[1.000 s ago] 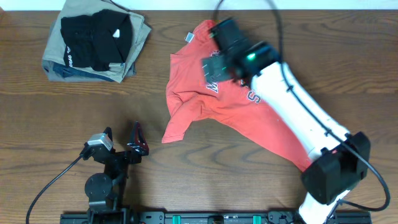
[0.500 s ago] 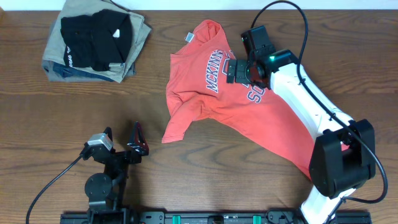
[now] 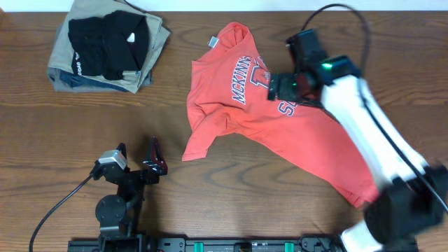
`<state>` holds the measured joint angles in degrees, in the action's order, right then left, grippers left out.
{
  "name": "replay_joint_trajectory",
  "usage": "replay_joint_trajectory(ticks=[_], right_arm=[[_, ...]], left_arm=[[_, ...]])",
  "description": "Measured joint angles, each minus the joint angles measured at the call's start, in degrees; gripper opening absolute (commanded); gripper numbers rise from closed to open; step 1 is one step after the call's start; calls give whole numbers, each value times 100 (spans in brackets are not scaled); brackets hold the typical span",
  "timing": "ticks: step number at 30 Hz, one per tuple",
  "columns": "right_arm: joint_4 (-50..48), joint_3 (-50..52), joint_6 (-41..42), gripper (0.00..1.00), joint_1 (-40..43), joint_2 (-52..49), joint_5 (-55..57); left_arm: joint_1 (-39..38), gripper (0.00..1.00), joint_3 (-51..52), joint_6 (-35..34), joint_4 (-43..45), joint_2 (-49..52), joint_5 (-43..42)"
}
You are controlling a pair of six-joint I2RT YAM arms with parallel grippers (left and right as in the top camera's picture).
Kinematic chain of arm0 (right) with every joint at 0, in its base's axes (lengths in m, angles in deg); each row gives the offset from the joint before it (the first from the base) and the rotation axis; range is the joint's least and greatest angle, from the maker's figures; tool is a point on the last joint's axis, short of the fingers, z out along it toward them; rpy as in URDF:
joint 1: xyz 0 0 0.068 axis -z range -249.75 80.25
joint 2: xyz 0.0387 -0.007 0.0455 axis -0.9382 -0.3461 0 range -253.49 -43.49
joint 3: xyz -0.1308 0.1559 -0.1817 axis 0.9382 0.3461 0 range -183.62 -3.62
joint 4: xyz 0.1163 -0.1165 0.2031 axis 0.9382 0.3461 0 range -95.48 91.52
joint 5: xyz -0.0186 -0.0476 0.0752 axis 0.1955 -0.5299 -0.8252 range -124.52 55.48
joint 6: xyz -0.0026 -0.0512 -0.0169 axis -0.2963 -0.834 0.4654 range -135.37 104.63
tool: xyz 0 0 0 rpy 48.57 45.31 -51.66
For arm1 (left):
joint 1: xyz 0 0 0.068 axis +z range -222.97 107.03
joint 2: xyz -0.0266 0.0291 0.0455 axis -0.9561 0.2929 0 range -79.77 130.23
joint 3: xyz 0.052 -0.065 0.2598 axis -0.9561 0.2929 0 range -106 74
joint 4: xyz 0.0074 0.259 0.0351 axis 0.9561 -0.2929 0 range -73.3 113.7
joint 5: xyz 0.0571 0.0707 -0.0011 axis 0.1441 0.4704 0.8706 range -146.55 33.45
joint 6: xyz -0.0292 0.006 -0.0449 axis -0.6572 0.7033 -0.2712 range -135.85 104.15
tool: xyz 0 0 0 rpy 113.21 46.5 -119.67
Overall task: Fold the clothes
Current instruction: 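Drag the red T-shirt to the table center with the right gripper, then release the shirt and move the right gripper to its bottom hem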
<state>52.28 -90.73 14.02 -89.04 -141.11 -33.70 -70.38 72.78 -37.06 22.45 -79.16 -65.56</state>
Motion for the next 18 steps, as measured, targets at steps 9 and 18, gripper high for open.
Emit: replay_joint_trajectory(ticks=[9,18], right_arm=[[1716,-181,564,99,7,1917,391],[3021,-175,1561,99,7,2367,841]], left_arm=[[0,98,0,0,0,2,2],[0,98,0,0,0,2,2]])
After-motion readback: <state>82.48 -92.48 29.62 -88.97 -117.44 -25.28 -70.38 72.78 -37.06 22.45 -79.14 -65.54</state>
